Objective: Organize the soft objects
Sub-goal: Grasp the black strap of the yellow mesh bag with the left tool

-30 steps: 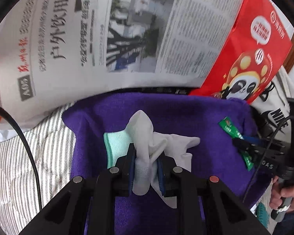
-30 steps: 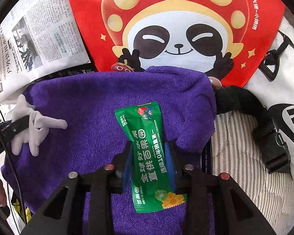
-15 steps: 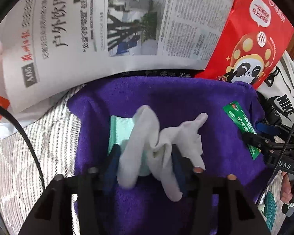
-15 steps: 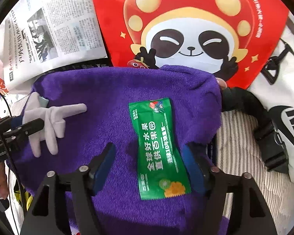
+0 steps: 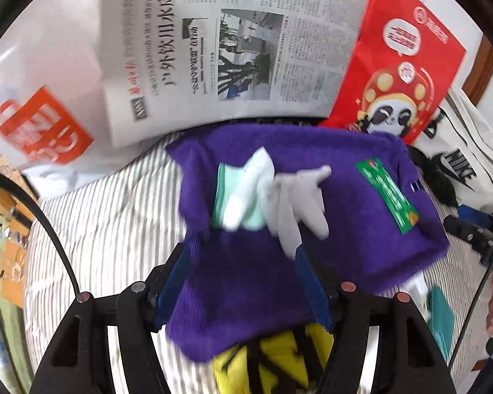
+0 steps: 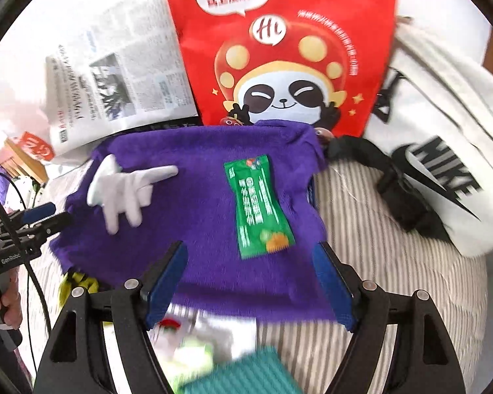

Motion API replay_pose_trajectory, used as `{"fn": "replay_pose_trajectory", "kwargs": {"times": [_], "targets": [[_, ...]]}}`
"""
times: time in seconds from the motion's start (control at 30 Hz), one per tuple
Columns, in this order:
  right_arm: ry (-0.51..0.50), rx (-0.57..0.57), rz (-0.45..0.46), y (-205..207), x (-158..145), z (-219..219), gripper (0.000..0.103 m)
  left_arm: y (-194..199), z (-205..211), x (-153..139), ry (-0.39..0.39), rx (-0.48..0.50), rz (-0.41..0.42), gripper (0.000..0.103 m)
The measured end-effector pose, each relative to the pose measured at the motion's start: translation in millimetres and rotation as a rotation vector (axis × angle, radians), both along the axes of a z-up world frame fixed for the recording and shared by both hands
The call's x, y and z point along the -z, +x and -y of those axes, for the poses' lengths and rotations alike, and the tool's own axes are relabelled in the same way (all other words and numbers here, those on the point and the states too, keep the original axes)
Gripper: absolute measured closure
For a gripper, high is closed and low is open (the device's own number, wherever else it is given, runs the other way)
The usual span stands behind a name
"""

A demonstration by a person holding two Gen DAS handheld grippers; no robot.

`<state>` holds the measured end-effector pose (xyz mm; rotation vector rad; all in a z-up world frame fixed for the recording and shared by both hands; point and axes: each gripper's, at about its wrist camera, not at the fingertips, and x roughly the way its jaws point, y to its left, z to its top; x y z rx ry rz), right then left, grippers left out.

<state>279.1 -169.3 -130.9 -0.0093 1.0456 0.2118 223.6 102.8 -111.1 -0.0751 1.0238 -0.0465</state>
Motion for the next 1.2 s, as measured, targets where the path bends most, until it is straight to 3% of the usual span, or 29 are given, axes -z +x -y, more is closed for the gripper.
{"fn": "replay_pose_trajectory", "kwargs": {"times": [0.37,0.6,0.87,1.03,1.1,1.17,1.2], "targets": [[0.061,0.038,0.039,-97,-29,43,0.025,-81,15,18,-0.013,-0.024,-0.031,0.039],[0.056,0.082,0.003,-148,-12,61,0.025,-123,38,40,-0.004,-0.002,-0.034,0.039],[0.087,0.11,-0.05,-177,7,76,0.025,-130,49,67,0.006,-0.071,-0.018,0.039],[0.073,0.115,-0.053,-186,11,81,0.025,-130,50,72,0.0,-0.095,0.035,0.055],[0.071,0.115,-0.058,-188,13,81,0.025,-131,52,72,0.014,-0.088,0.052,0.072],[0.074,0.116,-0.066,-190,17,82,0.025,-132,53,73,0.017,-0.068,0.059,0.083],[0.073,0.116,-0.071,-190,19,82,0.025,-133,52,73,0.001,-0.059,0.06,0.083]]}}
